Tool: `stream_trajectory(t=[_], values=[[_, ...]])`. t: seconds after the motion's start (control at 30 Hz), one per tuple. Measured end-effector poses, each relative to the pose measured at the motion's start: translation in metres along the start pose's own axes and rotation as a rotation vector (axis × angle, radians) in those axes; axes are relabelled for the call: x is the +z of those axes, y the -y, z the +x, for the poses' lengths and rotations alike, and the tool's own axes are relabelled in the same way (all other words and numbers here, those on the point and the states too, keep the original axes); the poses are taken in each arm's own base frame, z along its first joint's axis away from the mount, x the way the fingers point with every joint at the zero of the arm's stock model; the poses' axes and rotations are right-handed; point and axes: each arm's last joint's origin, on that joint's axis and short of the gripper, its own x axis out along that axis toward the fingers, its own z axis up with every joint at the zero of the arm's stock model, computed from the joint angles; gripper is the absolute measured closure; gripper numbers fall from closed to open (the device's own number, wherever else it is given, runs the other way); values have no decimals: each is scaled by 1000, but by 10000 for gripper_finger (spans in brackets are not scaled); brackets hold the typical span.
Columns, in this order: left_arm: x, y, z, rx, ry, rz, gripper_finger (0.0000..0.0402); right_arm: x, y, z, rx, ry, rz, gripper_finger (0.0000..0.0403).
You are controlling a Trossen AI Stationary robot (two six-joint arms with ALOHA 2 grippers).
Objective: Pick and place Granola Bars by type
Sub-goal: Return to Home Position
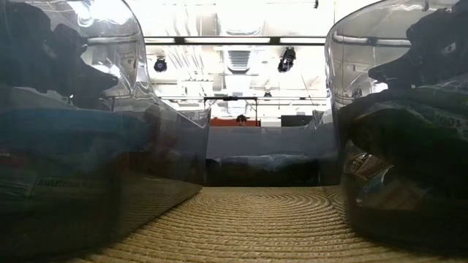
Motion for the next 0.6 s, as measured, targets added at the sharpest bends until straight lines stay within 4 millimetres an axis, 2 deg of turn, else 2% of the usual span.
stream_trajectory(t=[0.6], values=[[0,0,0,0,0,0,402,0,0,0,2,0,-8,394]])
